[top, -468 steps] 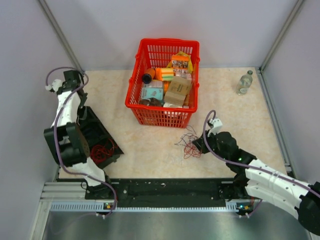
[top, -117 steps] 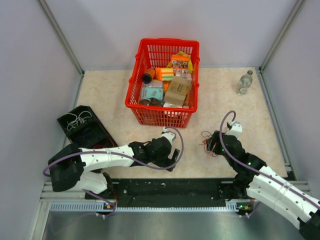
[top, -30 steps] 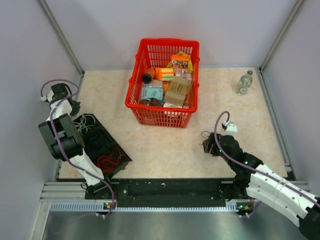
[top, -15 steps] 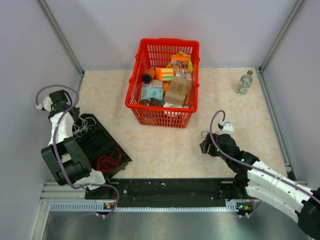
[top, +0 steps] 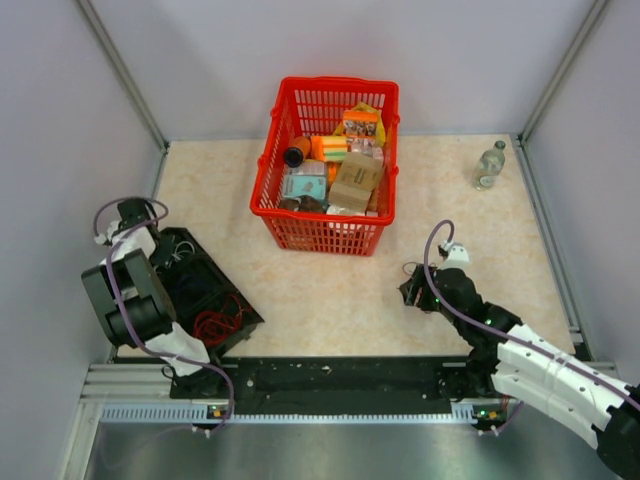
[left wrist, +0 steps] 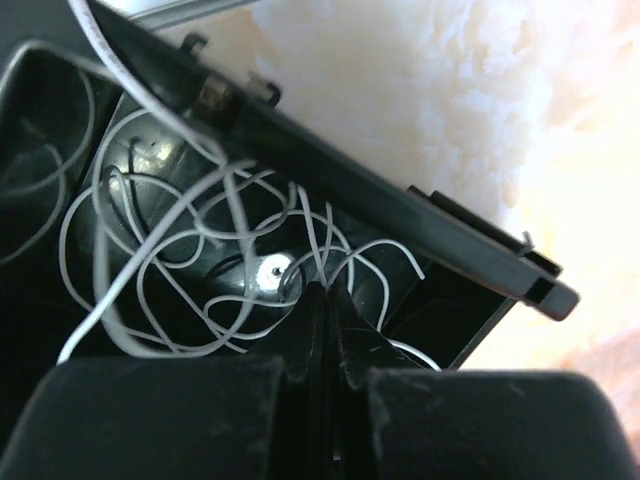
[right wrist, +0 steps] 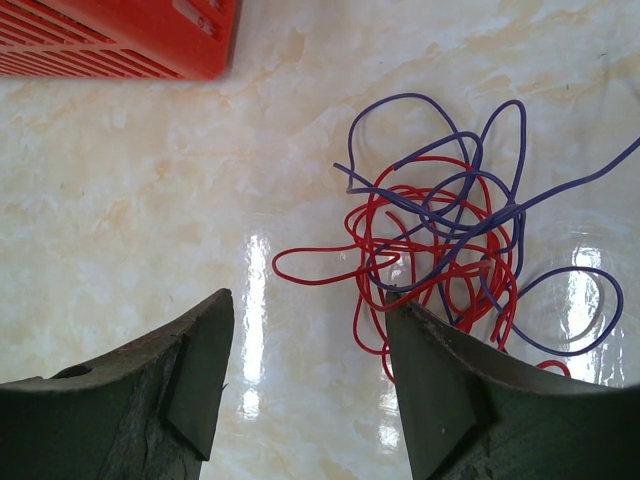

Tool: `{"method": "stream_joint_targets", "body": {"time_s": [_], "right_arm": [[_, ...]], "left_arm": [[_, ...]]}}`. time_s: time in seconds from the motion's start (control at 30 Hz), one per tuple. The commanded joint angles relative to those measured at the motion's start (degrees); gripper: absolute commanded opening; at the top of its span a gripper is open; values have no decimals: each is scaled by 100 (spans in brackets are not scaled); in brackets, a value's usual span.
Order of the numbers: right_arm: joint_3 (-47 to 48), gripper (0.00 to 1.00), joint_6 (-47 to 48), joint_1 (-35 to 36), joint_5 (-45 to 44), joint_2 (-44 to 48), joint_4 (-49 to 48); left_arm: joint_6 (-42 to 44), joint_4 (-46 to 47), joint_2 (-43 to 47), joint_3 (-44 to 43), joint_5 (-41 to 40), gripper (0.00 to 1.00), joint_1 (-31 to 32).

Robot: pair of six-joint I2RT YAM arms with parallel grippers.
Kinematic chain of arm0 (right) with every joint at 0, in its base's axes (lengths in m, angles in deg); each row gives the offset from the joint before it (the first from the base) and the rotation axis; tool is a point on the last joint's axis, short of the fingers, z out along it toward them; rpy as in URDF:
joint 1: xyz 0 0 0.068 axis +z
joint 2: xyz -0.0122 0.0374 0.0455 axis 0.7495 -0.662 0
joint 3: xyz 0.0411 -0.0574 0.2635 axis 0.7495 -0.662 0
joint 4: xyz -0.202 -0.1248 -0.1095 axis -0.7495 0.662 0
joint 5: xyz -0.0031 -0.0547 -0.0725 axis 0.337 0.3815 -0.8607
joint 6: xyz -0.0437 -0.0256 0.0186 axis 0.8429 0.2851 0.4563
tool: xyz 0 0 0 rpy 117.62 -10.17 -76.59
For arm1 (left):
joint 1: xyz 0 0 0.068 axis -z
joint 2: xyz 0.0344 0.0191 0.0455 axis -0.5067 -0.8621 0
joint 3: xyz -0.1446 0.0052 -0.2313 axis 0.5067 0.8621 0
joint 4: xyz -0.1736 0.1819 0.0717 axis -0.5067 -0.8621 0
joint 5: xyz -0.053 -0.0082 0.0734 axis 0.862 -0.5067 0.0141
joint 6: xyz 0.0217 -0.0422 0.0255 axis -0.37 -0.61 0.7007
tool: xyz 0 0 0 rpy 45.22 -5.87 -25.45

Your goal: Untangle the cables

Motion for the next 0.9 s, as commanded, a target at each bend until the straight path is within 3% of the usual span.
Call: {"method": "stream_joint_targets", "body": {"time_s": [0.0,0.23,0.47,0.53,0.63,0.8,0.87], "right_arm": [[186,61,-43,-15,-63,68,-65],[177,61,-8,-24,-36,77,-56],[186,61,-8,-15,-10,77,-56],[195,61,-8,-24,8,77,-56],[230,61,45,-24,-36,51,-47],[370,62,273,-15,-80,-212,-29],[441,54,404,-24,-19,-405,-47]], "left_arm": [[-164,274,397,244,-158,3,-28],[-15,-25,1082,33,-177,54,-11],[371,-324,1996,-126,25,91,7],[669,-246,2303,-82,244,96,42],[1556,19,2515,-204,1762,97,286],[2559,298,3252,-75,1923,97,2656],[2552,877,3656,443,2273,94,3606]]}}
